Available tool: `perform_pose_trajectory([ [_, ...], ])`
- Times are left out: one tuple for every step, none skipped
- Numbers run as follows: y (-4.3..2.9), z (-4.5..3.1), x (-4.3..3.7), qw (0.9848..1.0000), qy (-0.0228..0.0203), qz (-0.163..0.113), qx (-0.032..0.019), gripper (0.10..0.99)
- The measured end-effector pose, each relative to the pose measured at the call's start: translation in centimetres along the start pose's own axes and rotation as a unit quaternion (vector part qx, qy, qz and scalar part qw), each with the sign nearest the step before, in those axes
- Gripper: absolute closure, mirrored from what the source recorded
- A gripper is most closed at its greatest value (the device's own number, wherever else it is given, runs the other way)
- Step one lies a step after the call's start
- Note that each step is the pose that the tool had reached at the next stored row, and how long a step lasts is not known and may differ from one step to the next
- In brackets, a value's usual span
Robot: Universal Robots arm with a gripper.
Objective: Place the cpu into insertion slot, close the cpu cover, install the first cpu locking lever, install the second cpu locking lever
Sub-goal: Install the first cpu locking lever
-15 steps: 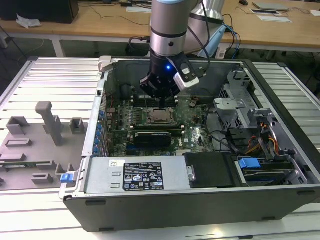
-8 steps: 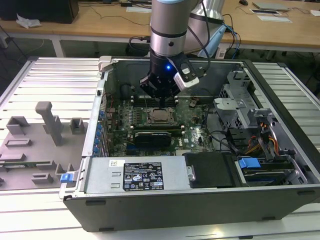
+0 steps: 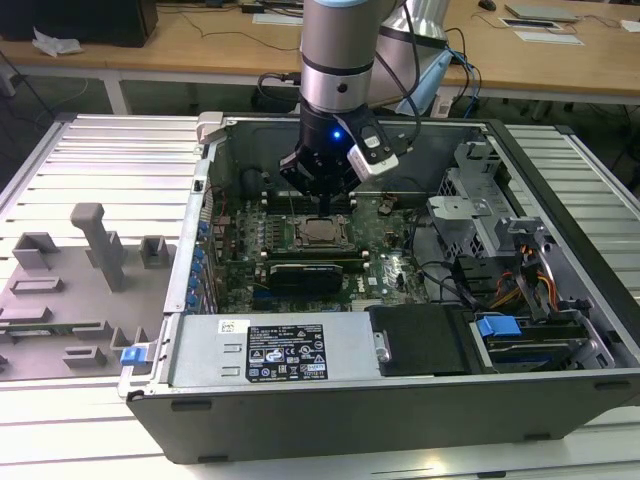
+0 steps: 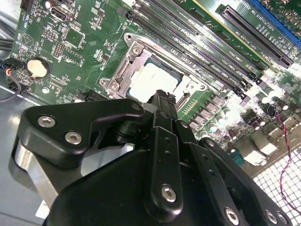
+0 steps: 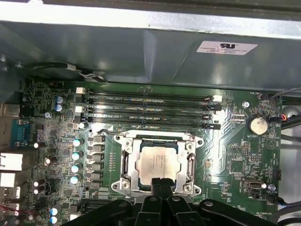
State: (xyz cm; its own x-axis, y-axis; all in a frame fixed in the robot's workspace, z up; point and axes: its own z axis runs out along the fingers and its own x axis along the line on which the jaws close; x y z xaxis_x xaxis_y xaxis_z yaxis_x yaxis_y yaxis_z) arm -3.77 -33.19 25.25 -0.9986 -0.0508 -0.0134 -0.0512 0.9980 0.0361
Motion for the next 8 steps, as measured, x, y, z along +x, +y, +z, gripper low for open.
perform_pose_trajectory([
  [0.0,0.0,0.0,1.0,0.0,0.0,0.0,0.98],
  [0.0,0.0,0.0,1.0,0.0,0.0,0.0,0.98],
  [0.0,-0.01,0.0,1.0,0.0,0.0,0.0,0.98],
  [0.0,-0.01,0.0,1.0,0.0,0.0,0.0,0.98],
  [0.0,-0.01,0.0,1.0,0.0,0.0,0.0,0.98],
  [0.0,-0.02,0.0,1.0,0.0,0.0,0.0,0.98],
  [0.0,-0.02,0.0,1.0,0.0,0.0,0.0,0.98],
  [0.0,-0.02,0.0,1.0,0.0,0.0,0.0,0.98],
])
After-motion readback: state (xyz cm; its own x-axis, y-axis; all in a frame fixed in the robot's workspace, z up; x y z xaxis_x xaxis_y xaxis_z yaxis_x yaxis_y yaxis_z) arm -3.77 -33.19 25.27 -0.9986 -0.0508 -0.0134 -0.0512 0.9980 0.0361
